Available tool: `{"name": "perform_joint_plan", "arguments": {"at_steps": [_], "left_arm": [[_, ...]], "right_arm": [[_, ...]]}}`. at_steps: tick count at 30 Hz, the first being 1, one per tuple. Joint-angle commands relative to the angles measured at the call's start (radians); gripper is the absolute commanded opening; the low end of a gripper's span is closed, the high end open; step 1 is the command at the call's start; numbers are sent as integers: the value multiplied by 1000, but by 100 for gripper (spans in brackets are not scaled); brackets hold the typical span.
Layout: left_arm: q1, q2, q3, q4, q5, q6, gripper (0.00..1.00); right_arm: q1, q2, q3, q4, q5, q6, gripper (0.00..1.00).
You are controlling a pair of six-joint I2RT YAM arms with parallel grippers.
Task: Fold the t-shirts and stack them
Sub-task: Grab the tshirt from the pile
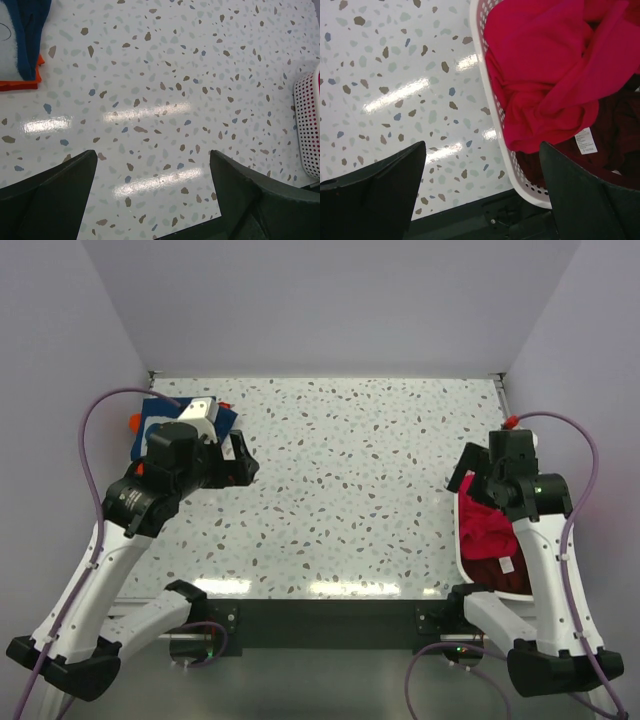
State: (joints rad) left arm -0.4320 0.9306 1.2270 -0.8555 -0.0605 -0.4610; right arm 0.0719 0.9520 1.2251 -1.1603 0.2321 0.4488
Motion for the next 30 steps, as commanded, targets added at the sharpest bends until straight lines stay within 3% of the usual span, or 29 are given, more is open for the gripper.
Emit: {"name": "perform_joint_plan", "arguments": {"at_steps": [1,10,21,30], "left_arm": [[9,-4,39,16,-19,-2,100],[9,26,2,26,25,13,100],[9,45,-24,53,48,58,100],[9,71,-35,72,34,93,100]], "right_arm": [[-1,28,31,-24,81,25,99],[-29,120,-33,-36,211,76,99],[-236,224,-183,112,110,51,99],[-282,364,-203,218,110,63,95]]}}
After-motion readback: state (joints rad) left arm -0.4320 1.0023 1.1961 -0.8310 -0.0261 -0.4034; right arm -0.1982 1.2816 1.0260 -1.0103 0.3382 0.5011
